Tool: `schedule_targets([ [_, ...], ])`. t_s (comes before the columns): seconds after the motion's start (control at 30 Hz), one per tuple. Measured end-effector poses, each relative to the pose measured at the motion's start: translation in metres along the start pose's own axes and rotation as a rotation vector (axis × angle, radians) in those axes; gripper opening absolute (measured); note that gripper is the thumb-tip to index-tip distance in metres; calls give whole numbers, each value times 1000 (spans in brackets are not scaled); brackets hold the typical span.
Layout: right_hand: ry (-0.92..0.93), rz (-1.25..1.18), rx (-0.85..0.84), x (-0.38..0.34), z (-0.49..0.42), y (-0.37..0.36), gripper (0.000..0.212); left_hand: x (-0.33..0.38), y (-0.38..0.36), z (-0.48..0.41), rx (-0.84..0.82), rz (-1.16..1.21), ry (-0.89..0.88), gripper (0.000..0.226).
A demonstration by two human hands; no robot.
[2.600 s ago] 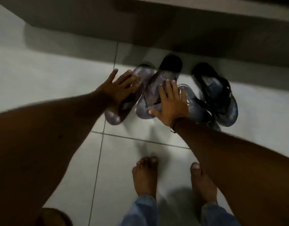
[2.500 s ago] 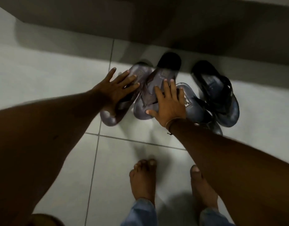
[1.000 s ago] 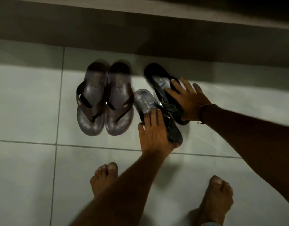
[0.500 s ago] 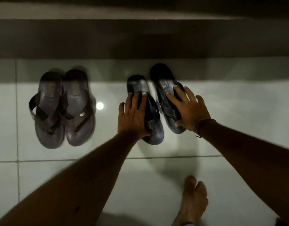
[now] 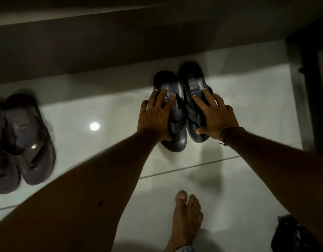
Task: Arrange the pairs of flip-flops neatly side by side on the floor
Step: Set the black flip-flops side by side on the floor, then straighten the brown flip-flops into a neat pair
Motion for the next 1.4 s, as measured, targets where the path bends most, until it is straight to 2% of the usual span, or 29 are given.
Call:
schedule_targets([
  [0.43, -18, 51, -37, 9, 7, -7, 134, 5, 2, -5, -13, -13, -8, 144],
  [0.6, -62, 18, 86, -16, 41, 15, 127, -1, 34, 49, 46, 34, -77, 139],
  [0.73, 84, -15, 149, -111, 85, 19, 128, -87, 54, 143, 22, 19, 13, 137],
  [0.93, 250, -113, 40, -321, 107, 0, 113, -291, 92, 294, 104, -50, 309, 136],
  [1.07, 312, -193, -63, -434, 87, -20, 114, -394, 98, 345, 19, -31, 449, 141],
  [1.2, 318, -159, -83, -491, 65, -32, 124, -439, 86, 345, -48, -34, 474, 147],
  [1.4, 234, -44, -33, -516, 45, -43, 132, -457, 64, 317, -64, -89, 405, 151],
])
Point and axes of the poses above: each hand's wrist, its own z-axis away from the middle knuckle, its own y-axis out of the back of the hand, x = y × z, the point moved 10 cm from there along -z, towards the middle knuckle, and after that the axes turned 4 degrees about -y, right-handed, at the moved point
